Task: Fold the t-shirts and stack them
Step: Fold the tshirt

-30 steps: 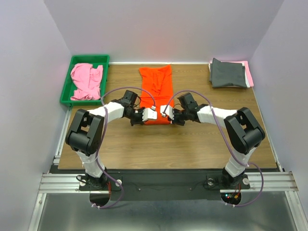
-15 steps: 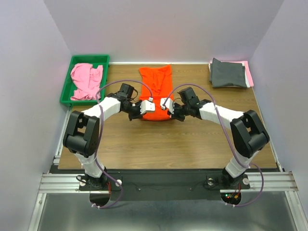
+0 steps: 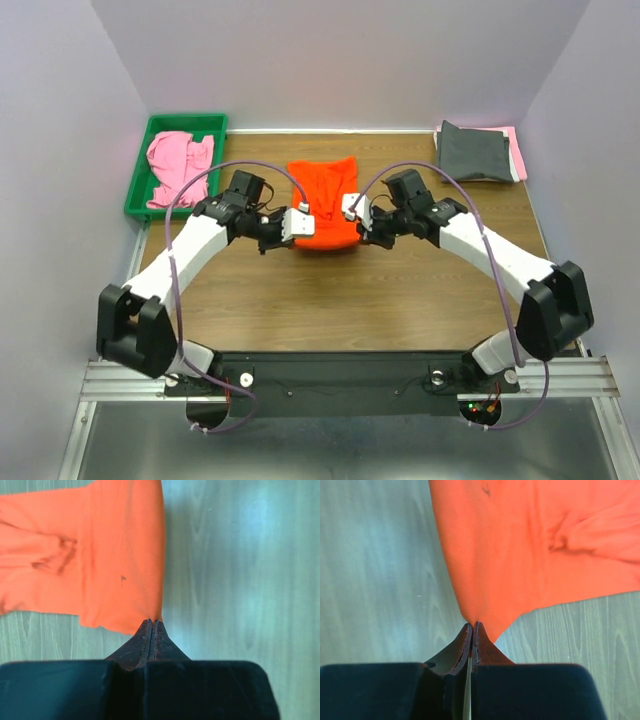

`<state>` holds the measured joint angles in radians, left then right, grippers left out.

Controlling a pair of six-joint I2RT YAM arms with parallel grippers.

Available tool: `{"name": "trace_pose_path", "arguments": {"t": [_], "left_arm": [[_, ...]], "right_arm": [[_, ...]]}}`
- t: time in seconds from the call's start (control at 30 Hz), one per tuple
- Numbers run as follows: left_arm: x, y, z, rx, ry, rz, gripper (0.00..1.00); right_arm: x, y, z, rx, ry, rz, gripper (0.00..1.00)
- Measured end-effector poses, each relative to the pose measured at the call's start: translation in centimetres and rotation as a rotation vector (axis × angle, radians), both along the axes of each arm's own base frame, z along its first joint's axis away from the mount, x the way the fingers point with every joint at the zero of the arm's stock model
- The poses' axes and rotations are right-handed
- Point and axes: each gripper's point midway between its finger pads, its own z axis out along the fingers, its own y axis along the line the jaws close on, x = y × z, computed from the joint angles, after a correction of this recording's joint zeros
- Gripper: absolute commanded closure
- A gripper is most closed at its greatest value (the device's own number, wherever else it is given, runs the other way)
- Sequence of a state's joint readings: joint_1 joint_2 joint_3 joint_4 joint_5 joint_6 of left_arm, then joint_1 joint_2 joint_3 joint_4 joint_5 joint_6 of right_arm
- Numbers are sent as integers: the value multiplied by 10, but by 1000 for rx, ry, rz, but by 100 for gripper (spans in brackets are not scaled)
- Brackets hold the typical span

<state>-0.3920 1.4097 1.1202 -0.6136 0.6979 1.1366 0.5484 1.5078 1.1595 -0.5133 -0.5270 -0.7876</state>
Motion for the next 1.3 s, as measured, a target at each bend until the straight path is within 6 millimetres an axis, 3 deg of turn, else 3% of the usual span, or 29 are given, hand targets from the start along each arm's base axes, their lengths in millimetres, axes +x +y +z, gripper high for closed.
{"name": "trace_pose_path", "arguments": {"t": [0.1, 0.3, 0.47, 0.63, 0.77, 1.03, 1.3], "left_arm": [[-21, 3, 16, -11, 2, -25, 100], [-75, 2, 40, -21, -44, -144, 100], [-116, 9, 39, -10, 6, -226, 100], [-143, 13, 34, -7, 77, -281, 100], [-147, 13, 31, 3, 120, -290, 100], [-124, 3, 23, 42, 192, -286, 100], [-78, 4, 28, 37, 178, -234, 100]], "right_arm": [[-24, -1, 23, 11, -7, 43, 99], [-78, 1, 49, 19, -4, 149, 99], [-117, 3, 50, 11, 71, 210, 99], [-139, 2, 47, 0, 127, 235, 99], [-140, 2, 42, -13, 148, 227, 99], [-124, 2, 22, -85, 194, 207, 99], [-64, 0, 35, -55, 153, 144, 99]]}}
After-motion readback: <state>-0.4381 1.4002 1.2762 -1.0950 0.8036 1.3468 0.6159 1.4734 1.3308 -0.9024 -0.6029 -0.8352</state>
